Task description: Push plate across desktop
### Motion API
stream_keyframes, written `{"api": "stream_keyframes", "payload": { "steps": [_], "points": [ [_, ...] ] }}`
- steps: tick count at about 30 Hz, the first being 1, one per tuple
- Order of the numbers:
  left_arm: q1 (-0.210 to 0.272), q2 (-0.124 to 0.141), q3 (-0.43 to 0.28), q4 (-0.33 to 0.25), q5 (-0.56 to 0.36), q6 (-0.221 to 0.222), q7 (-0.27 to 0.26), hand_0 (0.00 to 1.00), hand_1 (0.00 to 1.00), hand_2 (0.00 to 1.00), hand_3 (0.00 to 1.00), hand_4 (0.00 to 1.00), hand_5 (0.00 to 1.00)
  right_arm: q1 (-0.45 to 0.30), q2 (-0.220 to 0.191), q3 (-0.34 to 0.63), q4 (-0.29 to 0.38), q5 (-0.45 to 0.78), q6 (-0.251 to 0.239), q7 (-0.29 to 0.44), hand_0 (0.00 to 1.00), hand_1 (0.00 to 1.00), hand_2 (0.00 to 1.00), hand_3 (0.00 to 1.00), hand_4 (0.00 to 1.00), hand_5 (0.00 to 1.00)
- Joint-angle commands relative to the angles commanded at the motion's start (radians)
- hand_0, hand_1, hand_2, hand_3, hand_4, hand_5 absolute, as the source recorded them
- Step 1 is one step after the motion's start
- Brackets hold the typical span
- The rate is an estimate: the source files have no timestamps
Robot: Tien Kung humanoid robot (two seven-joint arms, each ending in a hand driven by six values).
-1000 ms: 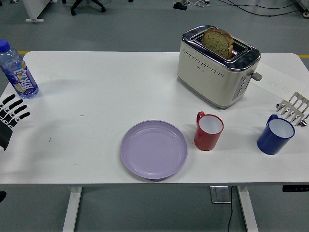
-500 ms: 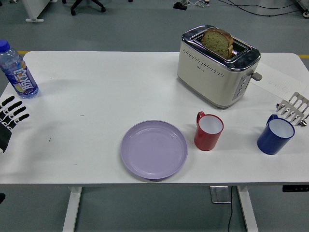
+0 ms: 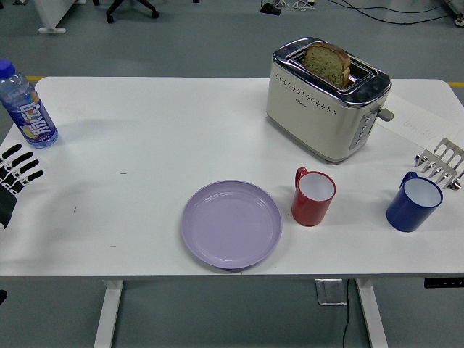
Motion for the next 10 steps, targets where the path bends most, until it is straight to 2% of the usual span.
{"api": "stream_keyframes", "payload": {
  "steps": [10],
  "points": [
    [-0.001,0.0,-0.012,-0.001,0.0,0.001,-0.001,0.554,0.688,0.686,0.732,0.546,0.998,0.006,0.002,0.003,0.0,0.001,0.0,0.0,0.604,0.547,0.654,0.612,0.145,0.334]
  ]
}}
